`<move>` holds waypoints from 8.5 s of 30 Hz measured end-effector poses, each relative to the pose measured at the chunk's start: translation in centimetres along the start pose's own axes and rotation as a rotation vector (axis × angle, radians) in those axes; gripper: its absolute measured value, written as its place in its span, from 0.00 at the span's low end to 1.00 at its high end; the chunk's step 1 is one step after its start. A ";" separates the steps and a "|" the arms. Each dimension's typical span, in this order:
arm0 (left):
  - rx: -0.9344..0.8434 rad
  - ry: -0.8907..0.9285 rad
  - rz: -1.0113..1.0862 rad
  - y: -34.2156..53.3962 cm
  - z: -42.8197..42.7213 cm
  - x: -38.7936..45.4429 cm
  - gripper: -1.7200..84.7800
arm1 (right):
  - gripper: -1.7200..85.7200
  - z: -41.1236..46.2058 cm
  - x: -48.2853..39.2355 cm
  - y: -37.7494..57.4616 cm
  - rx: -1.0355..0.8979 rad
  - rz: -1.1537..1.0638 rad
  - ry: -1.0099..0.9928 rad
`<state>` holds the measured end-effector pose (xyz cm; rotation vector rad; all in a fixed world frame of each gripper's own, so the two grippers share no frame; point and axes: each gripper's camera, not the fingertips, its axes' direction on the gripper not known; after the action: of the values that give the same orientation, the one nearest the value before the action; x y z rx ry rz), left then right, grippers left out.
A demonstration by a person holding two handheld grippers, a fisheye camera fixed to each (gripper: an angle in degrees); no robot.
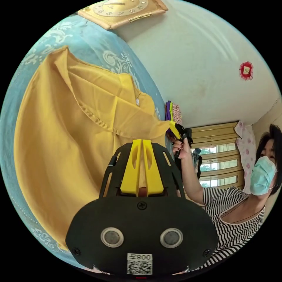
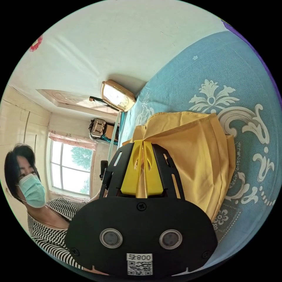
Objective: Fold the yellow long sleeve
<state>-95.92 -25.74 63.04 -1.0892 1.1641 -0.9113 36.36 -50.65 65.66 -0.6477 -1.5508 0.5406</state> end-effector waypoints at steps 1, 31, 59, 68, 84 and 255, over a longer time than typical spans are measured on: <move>-0.016 -0.019 0.007 -0.1 0.5 0.1 0.03 | 0.02 -0.1 -0.1 -0.1 0.003 0.001 -0.012; 0.246 -0.635 0.286 2.6 0.1 4.3 0.02 | 0.05 3.4 -2.2 1.5 -0.120 -0.109 0.530; 0.292 -0.579 0.011 21.3 -12.9 -2.4 0.08 | 0.09 -6.8 -1.6 21.8 -0.013 0.022 0.498; 0.189 -0.485 -0.094 22.5 -14.2 -7.3 0.11 | 0.12 -8.5 1.5 25.5 -0.025 0.132 0.362; 0.178 -0.397 -0.103 24.0 -16.6 -11.3 0.06 | 0.07 -10.8 4.3 29.6 -0.061 0.165 0.319; 0.514 -0.016 -0.314 41.5 -15.2 -32.5 0.03 | 0.04 64.3 8.7 13.5 -0.556 -0.167 0.228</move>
<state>-116.63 12.74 29.86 -0.8602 0.6917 -1.3542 -26.83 -32.38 57.57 -0.9516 -1.5216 -0.1017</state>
